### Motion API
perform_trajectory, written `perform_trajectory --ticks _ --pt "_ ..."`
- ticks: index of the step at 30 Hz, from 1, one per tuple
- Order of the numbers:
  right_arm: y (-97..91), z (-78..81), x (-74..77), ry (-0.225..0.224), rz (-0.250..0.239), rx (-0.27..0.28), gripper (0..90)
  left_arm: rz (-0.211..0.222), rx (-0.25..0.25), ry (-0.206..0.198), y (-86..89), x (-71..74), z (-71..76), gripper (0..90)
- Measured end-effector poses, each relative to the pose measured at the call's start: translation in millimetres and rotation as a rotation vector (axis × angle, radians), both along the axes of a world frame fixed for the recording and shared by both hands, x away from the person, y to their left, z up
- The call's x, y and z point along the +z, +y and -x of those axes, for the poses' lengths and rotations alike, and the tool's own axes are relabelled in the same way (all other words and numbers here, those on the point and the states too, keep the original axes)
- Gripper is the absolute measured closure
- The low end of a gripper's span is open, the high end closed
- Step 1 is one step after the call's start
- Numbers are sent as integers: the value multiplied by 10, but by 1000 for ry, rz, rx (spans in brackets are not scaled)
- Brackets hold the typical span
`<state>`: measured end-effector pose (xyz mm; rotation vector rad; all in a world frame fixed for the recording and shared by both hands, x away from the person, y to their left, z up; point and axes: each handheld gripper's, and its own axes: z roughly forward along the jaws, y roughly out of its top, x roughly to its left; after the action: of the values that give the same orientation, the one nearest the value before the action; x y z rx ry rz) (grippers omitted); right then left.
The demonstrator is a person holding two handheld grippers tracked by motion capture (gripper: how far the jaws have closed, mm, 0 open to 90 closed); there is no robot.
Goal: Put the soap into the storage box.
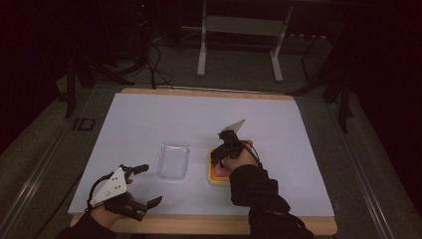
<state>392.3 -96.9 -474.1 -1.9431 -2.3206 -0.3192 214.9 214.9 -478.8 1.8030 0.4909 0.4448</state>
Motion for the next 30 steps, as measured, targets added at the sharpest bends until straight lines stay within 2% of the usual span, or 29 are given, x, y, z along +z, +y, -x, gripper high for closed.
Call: perform_trajectory --ticks 10,17,21,24,30 --pt "22 -9 -61 -9 18 -18 372 2 -1 0 0 1 1 2" --pt "32 -25 -69 15 11 -24 353 0 -2 1 -5 -3 -1 2" --pt "-1 -38 -50 23 -15 -24 325 -1 -2 1 -4 -2 -2 2" --pt "-20 -42 10 15 -26 -28 311 -2 -3 3 -6 -3 -5 2" --pt "-13 -30 133 -40 12 27 286 0 -2 4 0 -2 -7 2"
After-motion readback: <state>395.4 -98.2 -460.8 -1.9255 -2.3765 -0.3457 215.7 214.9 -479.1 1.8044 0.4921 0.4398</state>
